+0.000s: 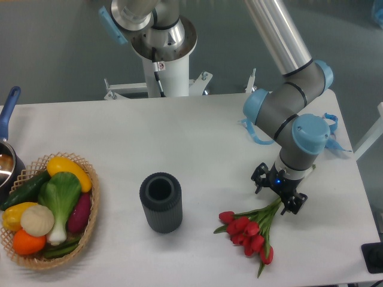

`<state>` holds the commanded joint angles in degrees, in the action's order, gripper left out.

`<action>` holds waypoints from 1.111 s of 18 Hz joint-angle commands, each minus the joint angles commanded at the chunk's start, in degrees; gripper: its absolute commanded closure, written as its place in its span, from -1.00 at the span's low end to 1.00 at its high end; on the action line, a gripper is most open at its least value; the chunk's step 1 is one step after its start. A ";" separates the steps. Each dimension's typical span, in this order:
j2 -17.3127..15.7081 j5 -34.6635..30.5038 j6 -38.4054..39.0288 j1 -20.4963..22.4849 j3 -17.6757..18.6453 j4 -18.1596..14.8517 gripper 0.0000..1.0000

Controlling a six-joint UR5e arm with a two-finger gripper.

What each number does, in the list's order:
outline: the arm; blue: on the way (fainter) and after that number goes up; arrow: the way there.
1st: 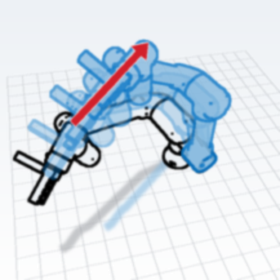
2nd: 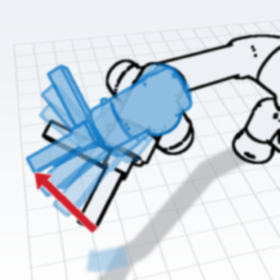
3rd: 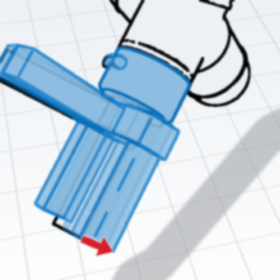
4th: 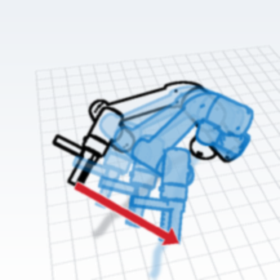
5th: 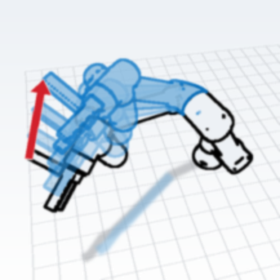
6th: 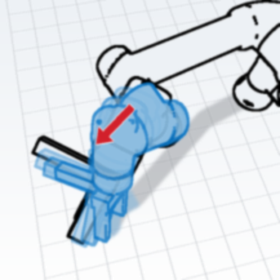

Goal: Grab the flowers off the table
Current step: 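Close the gripper around the green tulip stems, then lift the gripped tulip bunch up off the table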

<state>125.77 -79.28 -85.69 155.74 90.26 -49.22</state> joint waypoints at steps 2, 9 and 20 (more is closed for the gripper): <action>-0.09 0.00 0.17 0.00 -0.09 0.00 0.25; -1.05 -0.44 0.70 0.09 0.53 -0.17 0.80; -19.13 16.40 10.26 1.50 6.49 -0.44 0.79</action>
<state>106.64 -62.88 -75.43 157.24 96.76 -49.66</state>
